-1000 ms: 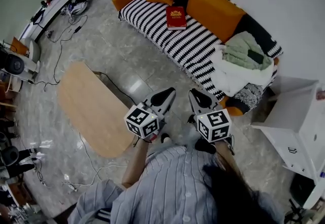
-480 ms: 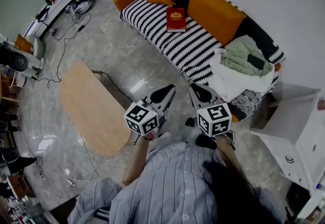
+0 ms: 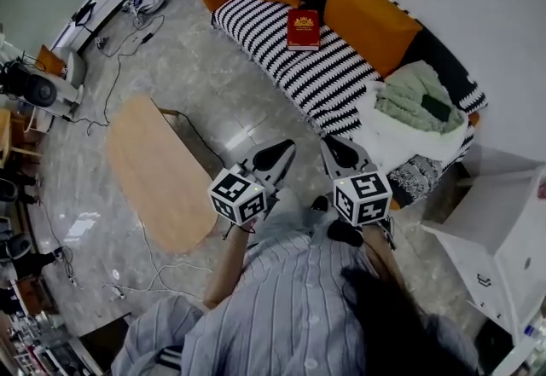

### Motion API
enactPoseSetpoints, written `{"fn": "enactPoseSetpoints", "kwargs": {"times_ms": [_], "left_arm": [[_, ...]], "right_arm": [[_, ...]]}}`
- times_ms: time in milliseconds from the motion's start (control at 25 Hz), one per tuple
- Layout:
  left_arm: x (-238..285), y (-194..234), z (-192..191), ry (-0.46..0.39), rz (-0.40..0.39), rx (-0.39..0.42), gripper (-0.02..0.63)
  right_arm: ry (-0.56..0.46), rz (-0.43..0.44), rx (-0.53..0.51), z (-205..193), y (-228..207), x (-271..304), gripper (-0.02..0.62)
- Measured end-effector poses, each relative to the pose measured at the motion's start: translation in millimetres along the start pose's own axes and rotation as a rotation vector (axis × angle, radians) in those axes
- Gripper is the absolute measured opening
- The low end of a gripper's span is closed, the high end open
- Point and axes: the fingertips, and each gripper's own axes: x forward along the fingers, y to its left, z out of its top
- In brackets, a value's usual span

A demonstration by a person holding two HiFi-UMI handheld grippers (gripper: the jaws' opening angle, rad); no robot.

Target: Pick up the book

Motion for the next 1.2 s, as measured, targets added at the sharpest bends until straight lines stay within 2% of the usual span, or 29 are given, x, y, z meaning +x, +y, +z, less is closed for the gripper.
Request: {"fn": "enactPoseSetpoints", "kwargs": {"times_ms": [280, 520, 800, 1200], "left_arm": [[9, 9, -8, 0.025, 0.005, -0.015, 0.021], [24, 36, -1, 0.018, -0.015, -0.032, 0.021], [48, 94, 21, 0.031, -0.043, -0.041, 0.021], [71, 204, 65, 0.032, -0.064, -0.070, 0.021]], "right_arm": [[0.024, 0.005, 0.019, -7, -9, 12, 0.041], [0.036, -0.018, 0.016, 2, -22, 39, 0.041], [0.052, -0.031, 0.034, 25, -35, 100, 0.041], [0.078, -0.051, 0.066, 65, -38, 203, 0.041]]}}
